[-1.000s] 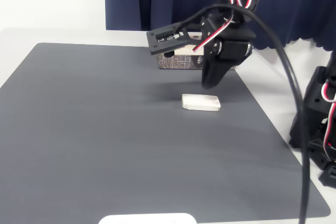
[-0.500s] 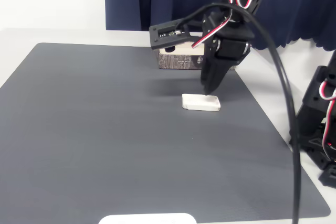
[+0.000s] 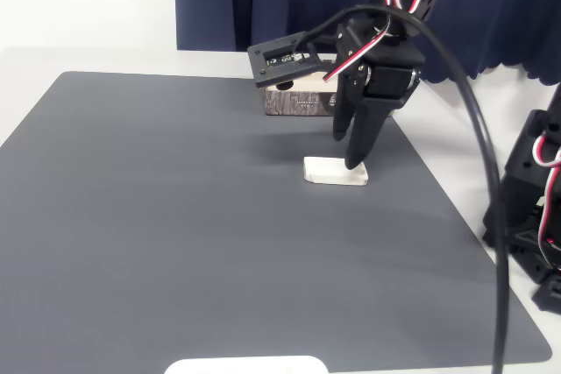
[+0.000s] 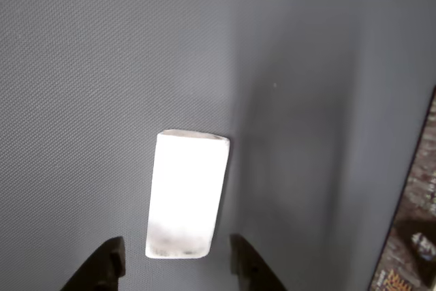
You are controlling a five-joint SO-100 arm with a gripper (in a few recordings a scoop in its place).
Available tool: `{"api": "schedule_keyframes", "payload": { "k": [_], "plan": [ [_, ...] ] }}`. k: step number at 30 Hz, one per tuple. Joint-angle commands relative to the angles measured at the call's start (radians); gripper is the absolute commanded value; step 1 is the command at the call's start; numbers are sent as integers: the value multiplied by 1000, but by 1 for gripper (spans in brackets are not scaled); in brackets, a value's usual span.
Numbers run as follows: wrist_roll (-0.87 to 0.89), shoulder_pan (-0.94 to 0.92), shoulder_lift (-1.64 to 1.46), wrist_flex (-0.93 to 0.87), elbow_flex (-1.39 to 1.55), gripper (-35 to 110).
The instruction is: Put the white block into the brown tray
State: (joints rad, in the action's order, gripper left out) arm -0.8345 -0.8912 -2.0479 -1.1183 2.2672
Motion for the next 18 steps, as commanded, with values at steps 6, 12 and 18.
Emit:
{"api": "schedule_keyframes", "payload": {
  "k": [6,12,18],
  "plan": [
    [44,11,-21,-23,0,35],
    [41,-2,-28,-26,8,37],
    [34,2,-34,-26,25,35]
  ]
}}
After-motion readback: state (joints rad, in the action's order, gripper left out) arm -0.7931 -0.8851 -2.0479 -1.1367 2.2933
